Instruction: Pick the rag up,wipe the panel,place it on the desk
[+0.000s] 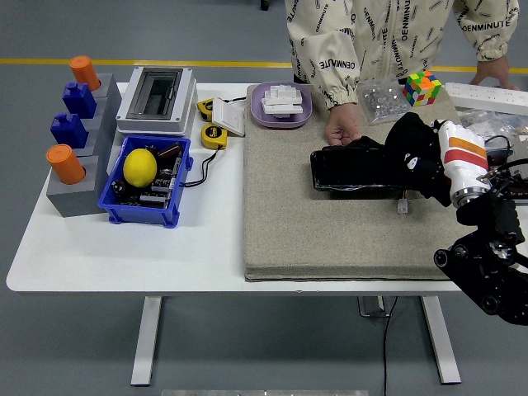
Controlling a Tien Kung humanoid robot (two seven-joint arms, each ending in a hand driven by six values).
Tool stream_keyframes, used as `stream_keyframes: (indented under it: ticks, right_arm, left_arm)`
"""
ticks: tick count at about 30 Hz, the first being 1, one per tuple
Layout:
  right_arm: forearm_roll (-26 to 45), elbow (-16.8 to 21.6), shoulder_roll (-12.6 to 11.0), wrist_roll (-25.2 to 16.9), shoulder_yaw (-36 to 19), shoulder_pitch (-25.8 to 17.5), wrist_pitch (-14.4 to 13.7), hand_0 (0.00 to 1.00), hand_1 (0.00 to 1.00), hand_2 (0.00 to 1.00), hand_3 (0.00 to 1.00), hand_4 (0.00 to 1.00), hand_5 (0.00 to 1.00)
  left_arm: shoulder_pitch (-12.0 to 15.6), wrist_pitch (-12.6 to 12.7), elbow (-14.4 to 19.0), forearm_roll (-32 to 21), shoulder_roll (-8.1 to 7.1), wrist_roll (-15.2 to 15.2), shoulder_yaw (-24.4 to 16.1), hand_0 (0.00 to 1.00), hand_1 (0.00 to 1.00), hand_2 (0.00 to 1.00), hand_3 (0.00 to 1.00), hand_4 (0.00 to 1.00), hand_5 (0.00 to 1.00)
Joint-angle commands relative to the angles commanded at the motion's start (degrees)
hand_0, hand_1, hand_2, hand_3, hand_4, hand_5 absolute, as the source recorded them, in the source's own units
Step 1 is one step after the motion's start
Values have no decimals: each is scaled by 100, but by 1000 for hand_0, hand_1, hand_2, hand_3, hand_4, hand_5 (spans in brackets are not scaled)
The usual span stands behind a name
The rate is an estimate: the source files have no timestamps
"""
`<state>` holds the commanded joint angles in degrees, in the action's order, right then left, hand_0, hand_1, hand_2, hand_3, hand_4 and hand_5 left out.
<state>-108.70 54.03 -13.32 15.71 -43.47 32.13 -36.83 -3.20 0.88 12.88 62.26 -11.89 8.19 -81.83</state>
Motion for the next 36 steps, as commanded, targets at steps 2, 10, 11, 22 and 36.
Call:
stream_keyframes:
  ticks: [2,10,11,22,36]
  right_arm:
    - [0,-9,80,-14,57,-18,-7,305,430,458,464,764,20]
    - [27,-198,175,-39,106,-42,-15,305,431,459,465,765,22]
    - [31,-217,174,-41,105,-41,-15,305,431,459,465,765,22]
    - [43,-646,86,-71,-14,-89,8,305,431,459,466,766,22]
    - [-19,-811,-207,-62,-296,-162,38,305,430,458,464,764,21]
  left_arm:
    - [0,-1,1,-8,4,0,15,605,642,656,562,628,440]
    - [42,4,-29,-16,6,6,19,605,642,657,562,628,440]
    - [42,4,-28,-16,6,6,22,605,642,657,562,628,440]
    - [14,-2,-6,-37,2,1,76,605,641,656,561,629,441]
    - [33,-1,-11,-31,-3,0,75,605,642,656,562,629,441]
